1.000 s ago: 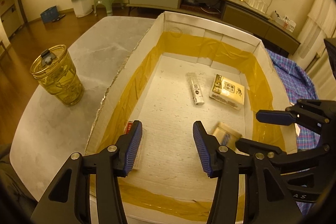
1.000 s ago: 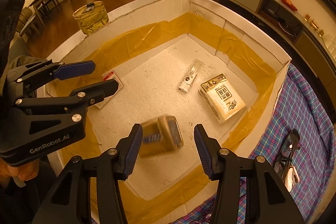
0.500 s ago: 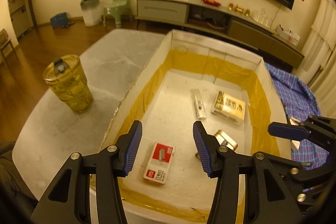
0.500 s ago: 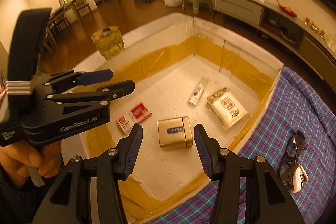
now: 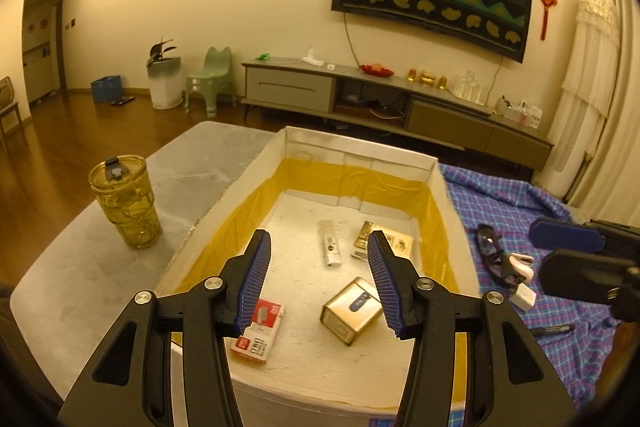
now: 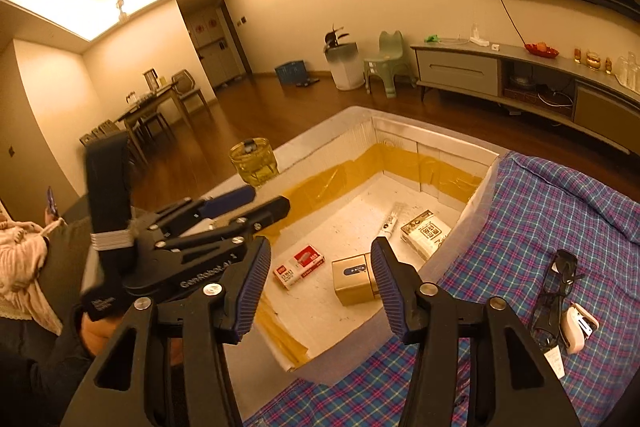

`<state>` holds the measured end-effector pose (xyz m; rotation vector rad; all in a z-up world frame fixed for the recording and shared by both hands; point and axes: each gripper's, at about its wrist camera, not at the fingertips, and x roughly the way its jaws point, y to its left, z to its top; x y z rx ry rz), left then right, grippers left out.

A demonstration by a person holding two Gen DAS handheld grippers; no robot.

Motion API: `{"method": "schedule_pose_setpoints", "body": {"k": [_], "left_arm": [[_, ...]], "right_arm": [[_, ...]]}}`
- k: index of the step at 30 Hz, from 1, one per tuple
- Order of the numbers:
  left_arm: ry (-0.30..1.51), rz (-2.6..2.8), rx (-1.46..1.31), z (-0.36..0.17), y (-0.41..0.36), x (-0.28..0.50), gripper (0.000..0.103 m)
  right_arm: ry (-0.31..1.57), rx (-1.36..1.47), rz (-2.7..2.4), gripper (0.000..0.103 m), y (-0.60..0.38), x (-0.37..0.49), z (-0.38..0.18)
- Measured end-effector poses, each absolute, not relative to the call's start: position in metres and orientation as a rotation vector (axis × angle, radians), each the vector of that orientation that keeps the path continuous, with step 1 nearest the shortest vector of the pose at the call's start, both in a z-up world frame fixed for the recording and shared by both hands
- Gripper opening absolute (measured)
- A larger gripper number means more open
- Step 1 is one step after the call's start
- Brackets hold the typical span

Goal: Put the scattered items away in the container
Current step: 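Move the left tool to the purple figurine while the right tool approaches the white charger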

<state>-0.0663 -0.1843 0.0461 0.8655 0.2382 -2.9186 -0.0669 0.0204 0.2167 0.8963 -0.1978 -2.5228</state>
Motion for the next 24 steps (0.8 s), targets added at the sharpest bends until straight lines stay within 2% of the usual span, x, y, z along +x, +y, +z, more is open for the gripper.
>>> {"method": "schedule_pose_setpoints", "body": {"k": [2,16,19,24], "left_arm": [[0.229,-2.936,0.855,0.046,-0.179,-0.063,0.053],[0.133,-3.172,0.487,0.071,-0.120,0.005,0.053],[0.103,-3.249,0.523,0.067,-0.091,0.025,0.053],[0.037,-3.332,0.843,0.035,-0.028,0.027,0.054]], "right_arm": [[-0.230,0.859,-2.531,0.065,0.029,-0.055,0.221],[-0.328,0.752,-2.583,0.065,0.096,0.010,0.235],[-0.326,0.761,-2.634,0.065,0.114,0.016,0.234],[-0.364,0.943,-2.798,0.065,0.155,0.006,0.212]]}}
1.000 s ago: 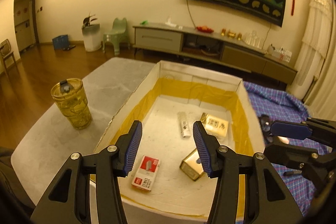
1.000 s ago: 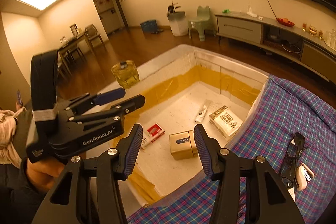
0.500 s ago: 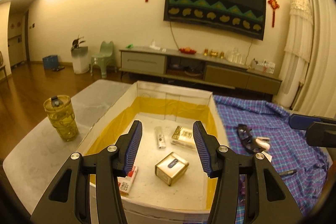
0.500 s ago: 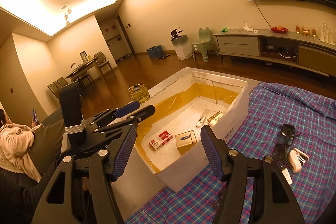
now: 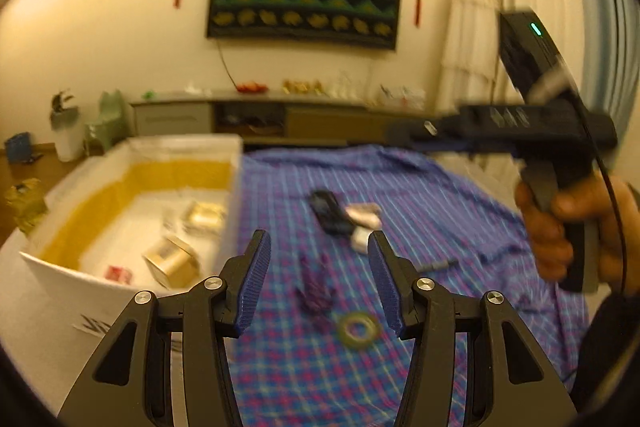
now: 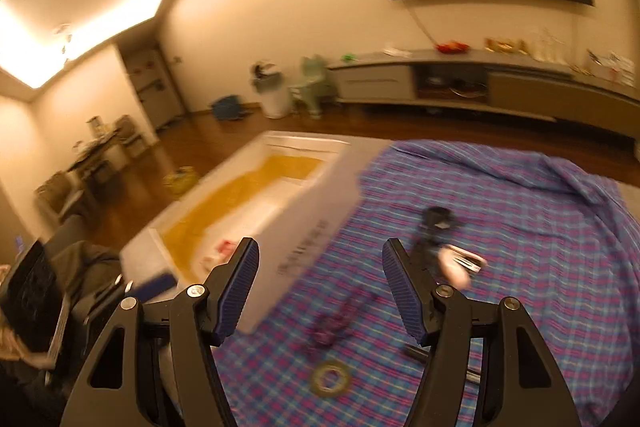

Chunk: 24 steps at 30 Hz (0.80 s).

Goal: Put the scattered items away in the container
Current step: 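Move the left tool to the purple figurine while the right tool approaches the white charger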

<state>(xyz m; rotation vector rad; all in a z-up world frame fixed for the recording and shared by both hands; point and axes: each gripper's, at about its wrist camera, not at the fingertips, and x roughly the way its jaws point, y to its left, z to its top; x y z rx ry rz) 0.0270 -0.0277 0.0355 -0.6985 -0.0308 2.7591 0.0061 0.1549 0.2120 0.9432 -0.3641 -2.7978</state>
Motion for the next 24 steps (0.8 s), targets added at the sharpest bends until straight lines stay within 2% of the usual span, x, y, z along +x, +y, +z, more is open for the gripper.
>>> {"method": "schedule_pose_setpoints", "body": {"k": [4,8,10,16,24], "left_arm": [[0.086,2.724,-0.828,0.012,0.007,0.011,0.054],[0.041,2.684,-0.950,-0.005,0.016,-0.012,0.054],[0.040,2.671,-0.999,-0.012,0.018,-0.026,0.054],[0.036,2.653,-1.154,-0.043,0.025,-0.067,0.054],[0.036,2.647,-1.282,-0.076,0.030,-0.097,0.054]], "right_arm": [[-0.501,1.084,-2.807,0.065,0.189,-0.001,0.186],[-0.520,1.205,-2.799,0.065,0.202,-0.008,0.161],[-0.486,1.265,-2.781,0.065,0.203,-0.010,0.151],[-0.229,1.460,-2.755,0.064,0.194,-0.036,0.113],[-0.103,1.512,-2.732,0.064,0.193,-0.060,0.081]]}}
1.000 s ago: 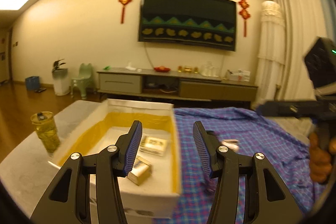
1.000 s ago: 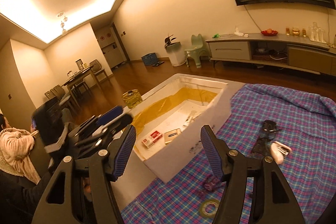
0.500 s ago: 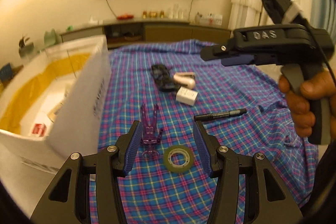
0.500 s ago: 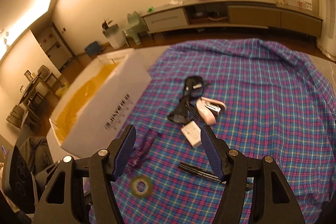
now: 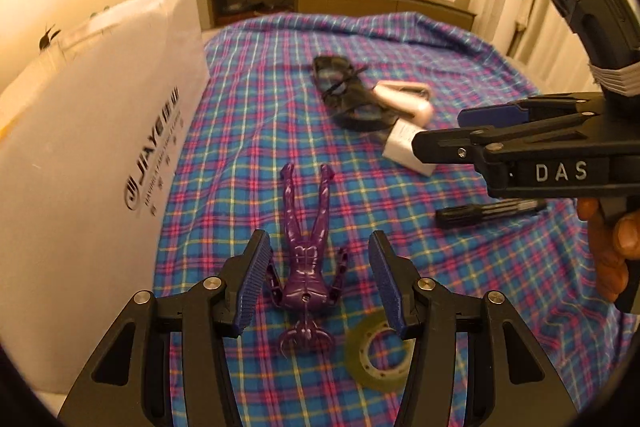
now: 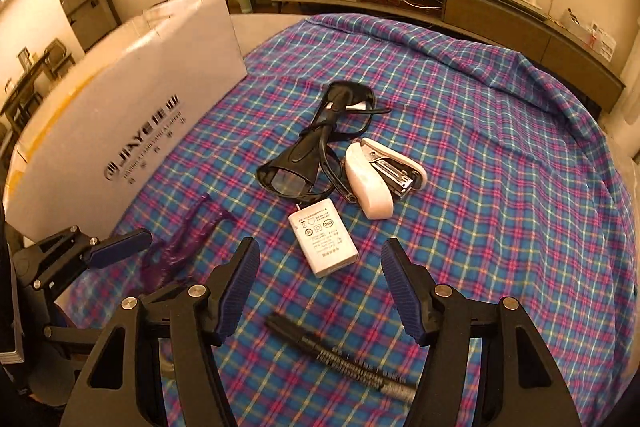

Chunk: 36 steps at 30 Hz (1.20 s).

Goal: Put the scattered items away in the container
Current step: 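Move the left tool to the purple figurine while the right tool approaches the white charger, then grasp the purple figurine with the left tool while the right tool grasps the white charger, then carry the purple figurine and white charger over the cardboard box with both tools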

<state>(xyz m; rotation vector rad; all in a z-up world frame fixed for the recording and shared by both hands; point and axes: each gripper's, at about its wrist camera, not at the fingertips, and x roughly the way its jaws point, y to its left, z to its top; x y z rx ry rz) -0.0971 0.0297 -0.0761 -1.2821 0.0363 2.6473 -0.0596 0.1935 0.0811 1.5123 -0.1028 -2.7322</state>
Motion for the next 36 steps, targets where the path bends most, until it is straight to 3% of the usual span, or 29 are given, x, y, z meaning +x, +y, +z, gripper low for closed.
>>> {"method": "schedule_pose_setpoints", "body": {"k": [5,8,10,11,13,22,23,36], "left_arm": [[-0.045,2.673,-1.331,-0.087,0.017,-0.106,0.055],[-0.054,2.655,-1.323,-0.087,0.017,-0.111,0.055],[-0.060,2.648,-1.305,-0.086,0.017,-0.112,0.048],[-0.052,2.648,-1.299,-0.086,0.017,-0.112,0.039],[-0.057,2.640,-1.295,-0.085,0.016,-0.111,0.038],[-0.108,2.658,-1.228,-0.070,0.011,-0.100,0.035],[-0.118,2.660,-1.216,-0.067,0.009,-0.098,0.027],[-0.220,2.619,-1.154,-0.049,0.002,-0.085,0.027]], "right_arm": [[-0.093,1.555,-2.711,0.055,0.192,-0.070,0.065],[-0.114,1.580,-2.693,0.039,0.193,-0.074,0.057],[-0.131,1.580,-2.694,0.038,0.194,-0.074,0.055],[-0.134,1.582,-2.694,0.038,0.193,-0.075,0.055],[-0.152,1.585,-2.690,0.034,0.192,-0.075,0.056],[-0.291,1.547,-2.681,0.032,0.190,-0.067,0.073],[-0.304,1.540,-2.681,0.032,0.190,-0.065,0.074],[-0.440,1.520,-2.648,0.031,0.177,-0.047,0.082]]}}
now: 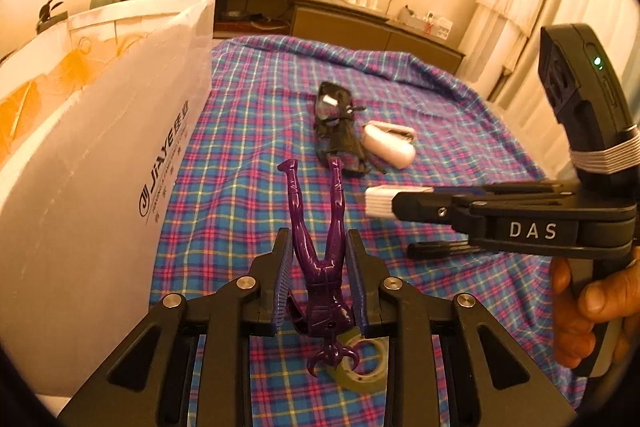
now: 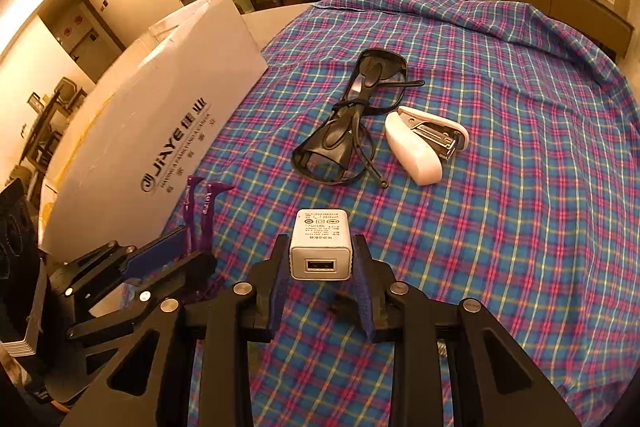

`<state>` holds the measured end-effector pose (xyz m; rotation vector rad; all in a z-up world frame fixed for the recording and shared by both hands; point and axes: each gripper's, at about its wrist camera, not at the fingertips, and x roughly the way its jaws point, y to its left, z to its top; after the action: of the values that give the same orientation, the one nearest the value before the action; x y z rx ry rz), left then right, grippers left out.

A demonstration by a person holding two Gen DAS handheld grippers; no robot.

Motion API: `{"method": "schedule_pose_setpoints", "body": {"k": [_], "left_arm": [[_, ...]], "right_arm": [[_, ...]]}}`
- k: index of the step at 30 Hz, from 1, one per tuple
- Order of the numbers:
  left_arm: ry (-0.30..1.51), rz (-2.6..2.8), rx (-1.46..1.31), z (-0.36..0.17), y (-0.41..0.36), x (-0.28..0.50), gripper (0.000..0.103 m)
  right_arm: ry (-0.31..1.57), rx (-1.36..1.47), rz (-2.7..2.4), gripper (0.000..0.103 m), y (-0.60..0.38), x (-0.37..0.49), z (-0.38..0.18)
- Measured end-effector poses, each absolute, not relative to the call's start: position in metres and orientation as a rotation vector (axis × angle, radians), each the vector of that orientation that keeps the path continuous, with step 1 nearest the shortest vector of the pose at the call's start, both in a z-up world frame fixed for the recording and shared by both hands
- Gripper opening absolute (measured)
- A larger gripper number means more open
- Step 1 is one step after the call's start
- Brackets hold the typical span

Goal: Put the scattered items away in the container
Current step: 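Carry the purple figurine and white charger over the cardboard box with both tools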

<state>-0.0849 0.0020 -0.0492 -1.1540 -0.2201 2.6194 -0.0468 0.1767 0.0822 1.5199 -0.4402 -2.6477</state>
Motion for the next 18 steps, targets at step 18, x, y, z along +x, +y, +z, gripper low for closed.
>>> {"method": "schedule_pose_setpoints", "body": {"k": [18], "left_arm": [[-0.191,2.635,-1.005,-0.009,0.001,-0.044,0.027]], "right_arm": [[-0.447,1.348,-2.719,0.031,0.157,-0.015,0.126]]}}
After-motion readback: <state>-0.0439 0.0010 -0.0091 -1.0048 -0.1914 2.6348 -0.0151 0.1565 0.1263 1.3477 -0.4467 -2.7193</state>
